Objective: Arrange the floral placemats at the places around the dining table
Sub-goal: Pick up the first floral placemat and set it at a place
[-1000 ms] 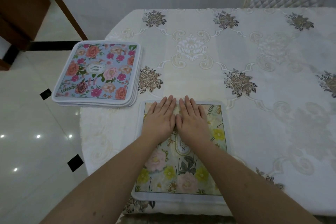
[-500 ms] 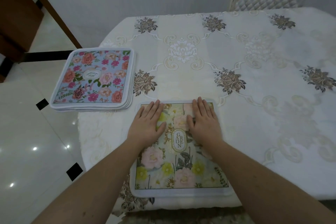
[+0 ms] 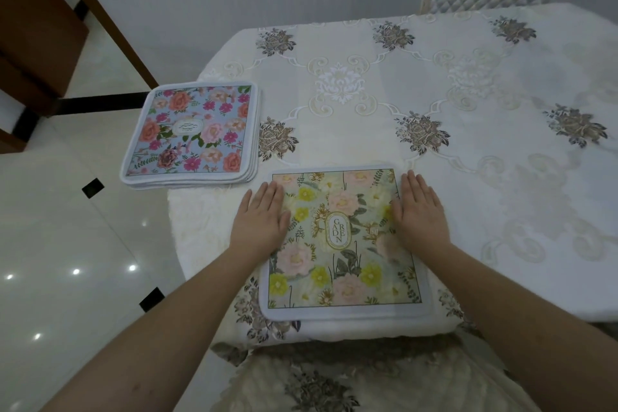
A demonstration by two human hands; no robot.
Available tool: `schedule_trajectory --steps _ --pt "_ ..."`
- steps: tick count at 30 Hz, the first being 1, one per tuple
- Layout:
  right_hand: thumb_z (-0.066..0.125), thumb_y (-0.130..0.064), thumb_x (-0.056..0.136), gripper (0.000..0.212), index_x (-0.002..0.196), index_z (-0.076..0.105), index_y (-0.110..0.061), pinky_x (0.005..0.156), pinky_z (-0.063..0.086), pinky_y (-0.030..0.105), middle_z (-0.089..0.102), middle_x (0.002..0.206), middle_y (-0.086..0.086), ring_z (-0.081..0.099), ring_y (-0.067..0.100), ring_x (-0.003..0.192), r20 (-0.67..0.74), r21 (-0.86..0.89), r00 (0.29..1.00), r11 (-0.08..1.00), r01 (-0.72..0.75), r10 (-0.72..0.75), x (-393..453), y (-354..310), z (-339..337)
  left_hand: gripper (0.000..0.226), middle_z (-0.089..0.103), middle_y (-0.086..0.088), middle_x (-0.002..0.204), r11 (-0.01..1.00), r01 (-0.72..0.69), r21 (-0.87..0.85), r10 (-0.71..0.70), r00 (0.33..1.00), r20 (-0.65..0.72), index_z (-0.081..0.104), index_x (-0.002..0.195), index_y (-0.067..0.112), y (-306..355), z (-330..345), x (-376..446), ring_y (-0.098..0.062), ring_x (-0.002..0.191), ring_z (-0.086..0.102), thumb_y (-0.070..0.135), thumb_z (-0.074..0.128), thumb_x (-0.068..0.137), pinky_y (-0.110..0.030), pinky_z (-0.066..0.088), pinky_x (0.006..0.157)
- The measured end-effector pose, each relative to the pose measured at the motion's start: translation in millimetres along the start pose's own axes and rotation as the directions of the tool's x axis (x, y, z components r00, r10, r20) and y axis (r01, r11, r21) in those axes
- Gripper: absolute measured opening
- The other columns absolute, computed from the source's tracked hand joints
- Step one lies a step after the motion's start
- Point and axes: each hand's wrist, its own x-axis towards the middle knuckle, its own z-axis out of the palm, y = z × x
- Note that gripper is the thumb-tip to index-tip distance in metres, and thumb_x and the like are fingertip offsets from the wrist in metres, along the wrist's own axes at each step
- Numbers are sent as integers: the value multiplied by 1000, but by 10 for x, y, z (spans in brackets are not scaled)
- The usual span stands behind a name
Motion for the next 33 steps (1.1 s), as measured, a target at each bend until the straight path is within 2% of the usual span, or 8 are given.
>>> schedule_trajectory --steps 2,5,9,12,15,19,26,33 --pt "20 -30 106 56 158 8 -11 124 -1 32 7 166 5 2 16 153 -9 82 1000 997 13 -12 -131 -285 36 62 7 -2 168 995 21 -93 -24 999 -31 7 160 16 246 -12 -49 -16 155 0 46 15 106 -37 -10 121" --pt "20 -32 106 57 159 6 -15 124 -1 34 2 167 3 -3 15 153 28 148 997 987 67 -71 -302 -685 166 60 12 -2 167 995 -55 -87 45 993 -111 13 160 17 571 26 -198 -17 155 1 45 18 106 -37 -13 121" --pt "23 -32 106 57 159 6 -18 123 -4 35 1 167 3 -5 16 153 44 105 984 980 167 -172 -519 -899 394 59 8 2 168 991 -50 -121 39 995 -88 8 160 20 772 194 -419 -11 152 -8 43 12 105 -33 -19 119" --pt "22 -34 107 57 158 8 -15 122 -7 36 3 166 2 -4 16 153 38 16 972 973 230 -231 -668 -900 553 59 2 2 167 992 -92 -88 87 994 -63 3 159 20 808 344 -563 -9 150 -12 41 11 104 -32 -18 119" --pt "17 -37 105 57 157 10 -16 123 -6 37 7 166 1 0 15 152 38 -29 974 974 226 -225 -688 -893 597 59 -2 4 165 990 -105 -92 100 993 -67 1 157 21 781 392 -579 -10 151 -8 42 10 103 -32 -18 119" --pt "22 -39 102 58 156 26 -15 122 3 38 21 163 3 14 16 152 8 -33 978 978 207 -207 -704 -895 571 60 1 6 166 982 -165 -88 161 986 -50 6 159 23 675 400 -590 -13 154 -2 46 11 103 -36 -8 123" --pt "28 -47 100 62 158 19 -25 124 8 45 15 165 -1 11 17 153 5 -1 989 989 148 -148 -829 -703 569 64 -2 6 167 981 -178 -81 175 984 -42 -1 159 29 620 392 -646 -14 154 -3 53 13 101 -41 -4 124" --pt "27 -49 102 63 158 13 -25 124 2 40 10 166 -3 5 15 153 11 -3 992 992 125 -125 -959 -430 511 67 -4 5 168 984 -166 -61 164 986 -27 -2 159 31 476 415 -856 -13 154 -7 58 14 100 -43 -1 125"
